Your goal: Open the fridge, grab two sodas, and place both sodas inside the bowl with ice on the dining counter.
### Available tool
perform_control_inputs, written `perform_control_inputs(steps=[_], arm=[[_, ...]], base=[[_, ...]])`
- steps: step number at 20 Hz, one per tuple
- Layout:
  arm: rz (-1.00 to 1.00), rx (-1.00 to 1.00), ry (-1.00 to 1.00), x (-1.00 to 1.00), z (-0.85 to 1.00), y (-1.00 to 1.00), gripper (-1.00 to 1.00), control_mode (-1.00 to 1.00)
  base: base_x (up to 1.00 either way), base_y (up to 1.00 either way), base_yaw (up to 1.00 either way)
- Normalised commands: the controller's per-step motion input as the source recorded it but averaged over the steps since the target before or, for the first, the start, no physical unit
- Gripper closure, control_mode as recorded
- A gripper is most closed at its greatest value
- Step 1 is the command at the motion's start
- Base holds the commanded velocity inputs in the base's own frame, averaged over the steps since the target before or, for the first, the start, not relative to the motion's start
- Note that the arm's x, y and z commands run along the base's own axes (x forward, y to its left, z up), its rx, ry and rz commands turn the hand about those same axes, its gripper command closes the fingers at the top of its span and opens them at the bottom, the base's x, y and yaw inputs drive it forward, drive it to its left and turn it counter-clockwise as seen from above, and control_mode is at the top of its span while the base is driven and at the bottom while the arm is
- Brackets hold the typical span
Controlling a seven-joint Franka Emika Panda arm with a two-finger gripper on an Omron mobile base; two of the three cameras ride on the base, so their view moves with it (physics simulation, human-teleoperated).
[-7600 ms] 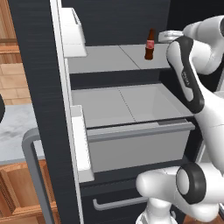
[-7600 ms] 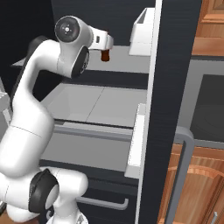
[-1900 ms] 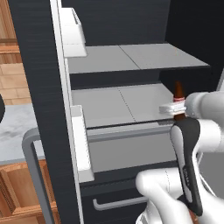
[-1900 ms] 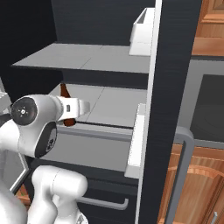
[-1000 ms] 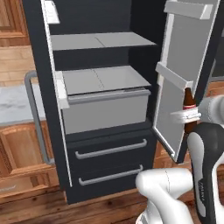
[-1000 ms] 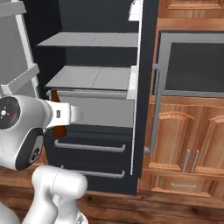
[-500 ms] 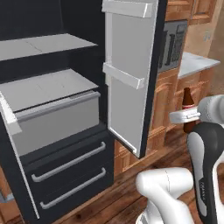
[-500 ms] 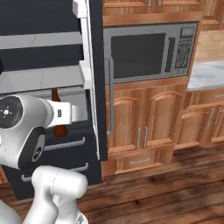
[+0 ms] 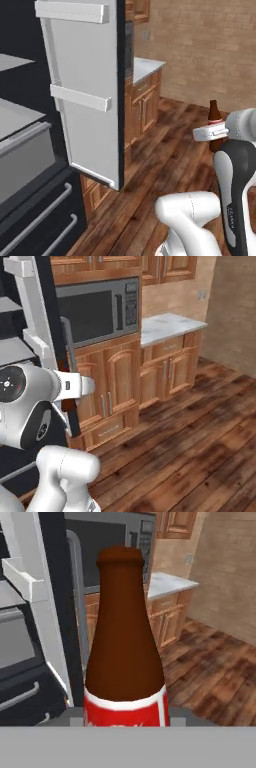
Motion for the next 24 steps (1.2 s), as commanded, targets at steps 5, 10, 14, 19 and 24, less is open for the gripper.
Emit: perform_control_inputs(steps=[5, 10, 14, 19, 24], arm=[[0.00, 0.00, 0.00, 0.00, 0.00, 0.00, 1.00, 1.00], [0.00, 0.00, 0.00, 0.00, 0.00, 0.00, 1.00, 1.00], [0.00, 0.00, 0.00, 0.00, 0.00, 0.00, 1.00, 1.00], [0.00, 0.00, 0.00, 0.00, 0.00, 0.00, 1.00, 1.00], [0.00, 0.00, 0.00, 0.00, 0.00, 0.00, 1.00, 1.00]], base=[[0.15, -0.36, -0.64], [0.58, -0.59, -0.46], [0.55, -0.33, -0.50], [0.47, -0.04, -0.55], [0.29, 0.02, -0.63]])
